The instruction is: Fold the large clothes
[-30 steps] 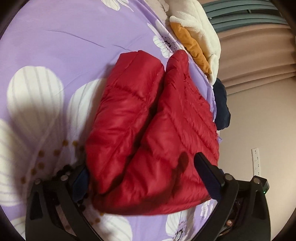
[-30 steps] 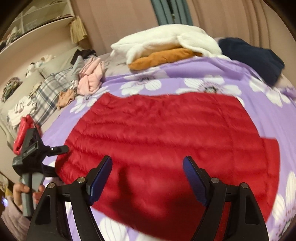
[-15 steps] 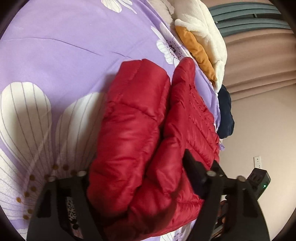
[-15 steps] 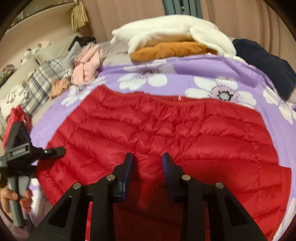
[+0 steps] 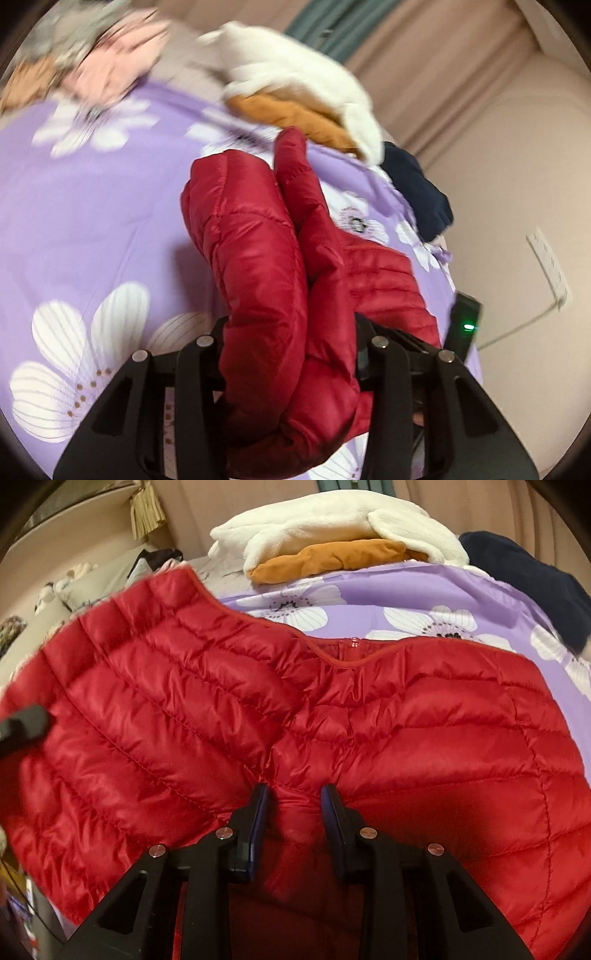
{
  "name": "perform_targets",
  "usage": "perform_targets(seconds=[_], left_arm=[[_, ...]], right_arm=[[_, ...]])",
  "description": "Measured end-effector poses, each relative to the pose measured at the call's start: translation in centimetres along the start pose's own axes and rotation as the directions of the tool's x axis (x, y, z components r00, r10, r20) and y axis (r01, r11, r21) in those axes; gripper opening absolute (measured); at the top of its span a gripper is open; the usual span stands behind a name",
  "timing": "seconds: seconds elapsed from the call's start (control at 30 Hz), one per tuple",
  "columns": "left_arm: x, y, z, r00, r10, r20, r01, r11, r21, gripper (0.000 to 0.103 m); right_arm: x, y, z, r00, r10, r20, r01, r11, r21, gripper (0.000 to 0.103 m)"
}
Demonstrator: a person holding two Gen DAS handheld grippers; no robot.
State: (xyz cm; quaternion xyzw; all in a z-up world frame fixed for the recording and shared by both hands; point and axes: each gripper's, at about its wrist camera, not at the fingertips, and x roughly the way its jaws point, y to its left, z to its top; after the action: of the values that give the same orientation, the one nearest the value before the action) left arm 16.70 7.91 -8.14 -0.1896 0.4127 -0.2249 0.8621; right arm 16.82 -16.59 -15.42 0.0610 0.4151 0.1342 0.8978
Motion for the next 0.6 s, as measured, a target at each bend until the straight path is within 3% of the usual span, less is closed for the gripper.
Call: perform_targets(seconds=[0.27,0.47,0.6], left_arm=[[1.4,-7.7,-0.2,1.000,0.007,-0.004,-0.006,0.976,0.219,0.043],[3.3,-10.4,-0.5,0.999,0.018,-0.031,-0.008,0.953,0.301,0.045],[4.5,-11.3,-0.6,0.998,0.040,-0.050,-0.022,0.944,0.328,0.045]], right_arm=[[-0.3,-1.3,-0.5,0.998,0.058,0.036,-0.061,0.995,0.074,0.032],[-1.1,-3.1,-1.0,0.987,0.141,0.082,-0.152,0.976,0.158,0.032],[-3.7,-3.4,-1.3,0.987,0.118,0.107,-0.133,0.981,0.144,0.032]])
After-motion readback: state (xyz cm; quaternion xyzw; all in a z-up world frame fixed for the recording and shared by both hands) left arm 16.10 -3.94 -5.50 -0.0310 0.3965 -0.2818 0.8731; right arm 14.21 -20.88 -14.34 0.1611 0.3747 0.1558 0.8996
